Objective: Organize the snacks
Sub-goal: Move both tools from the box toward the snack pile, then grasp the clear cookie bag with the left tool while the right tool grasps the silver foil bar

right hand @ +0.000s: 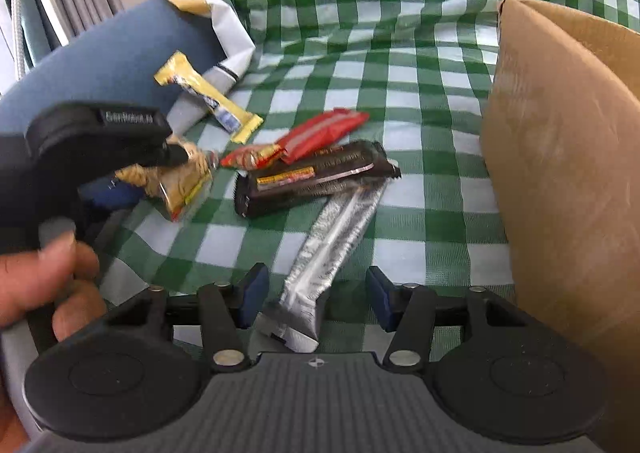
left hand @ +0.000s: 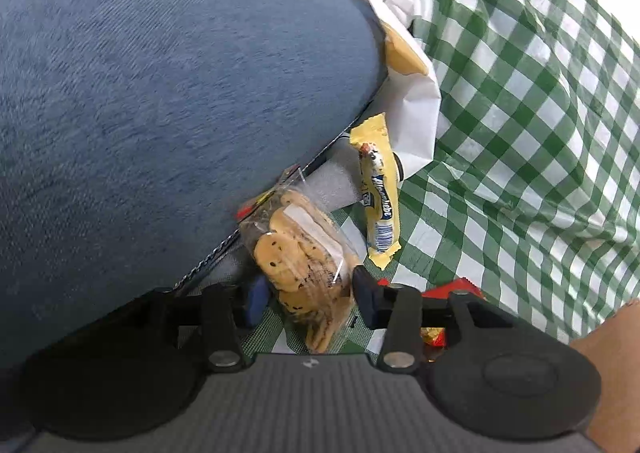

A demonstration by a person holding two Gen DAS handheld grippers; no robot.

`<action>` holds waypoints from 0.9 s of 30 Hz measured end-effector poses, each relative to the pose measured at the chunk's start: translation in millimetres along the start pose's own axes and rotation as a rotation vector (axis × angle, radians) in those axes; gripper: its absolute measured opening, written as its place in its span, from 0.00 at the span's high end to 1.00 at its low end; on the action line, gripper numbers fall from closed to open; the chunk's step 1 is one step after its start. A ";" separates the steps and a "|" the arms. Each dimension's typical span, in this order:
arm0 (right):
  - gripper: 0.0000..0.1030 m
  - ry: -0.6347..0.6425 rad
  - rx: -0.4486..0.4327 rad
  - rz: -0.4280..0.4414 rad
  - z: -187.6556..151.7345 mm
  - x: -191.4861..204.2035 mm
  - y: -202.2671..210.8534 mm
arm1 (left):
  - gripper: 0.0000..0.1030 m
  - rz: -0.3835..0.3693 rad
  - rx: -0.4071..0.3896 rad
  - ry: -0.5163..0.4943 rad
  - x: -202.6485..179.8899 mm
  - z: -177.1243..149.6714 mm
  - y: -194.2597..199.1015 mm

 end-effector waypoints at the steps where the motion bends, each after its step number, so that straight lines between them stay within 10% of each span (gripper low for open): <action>1: 0.70 0.000 0.001 -0.003 -0.2 -0.2 -1.4 | 0.60 0.002 -0.006 -0.012 -0.8 0.1 2.4; 12: 0.78 0.031 0.027 0.016 -13.3 5.5 34.3 | 0.62 -0.125 -0.007 -0.101 -0.1 3.0 54.9; 20: 0.78 0.044 0.114 0.067 -44.6 34.4 81.5 | 0.62 -0.130 0.197 -0.287 3.1 -16.5 91.3; 27: 0.78 0.042 0.152 0.076 -76.9 40.8 112.4 | 0.62 -0.170 0.130 -0.358 7.2 -17.3 148.6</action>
Point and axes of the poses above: each gripper's, at about its wrist camera, not at the fingertips, and y roughly against the way its jaws point, x to its left, z to its top, the point moved 5 cm from there along -y, roughly the way its jaws point, and after that the axes turned 13 degrees about z, right-handed, at the moved point
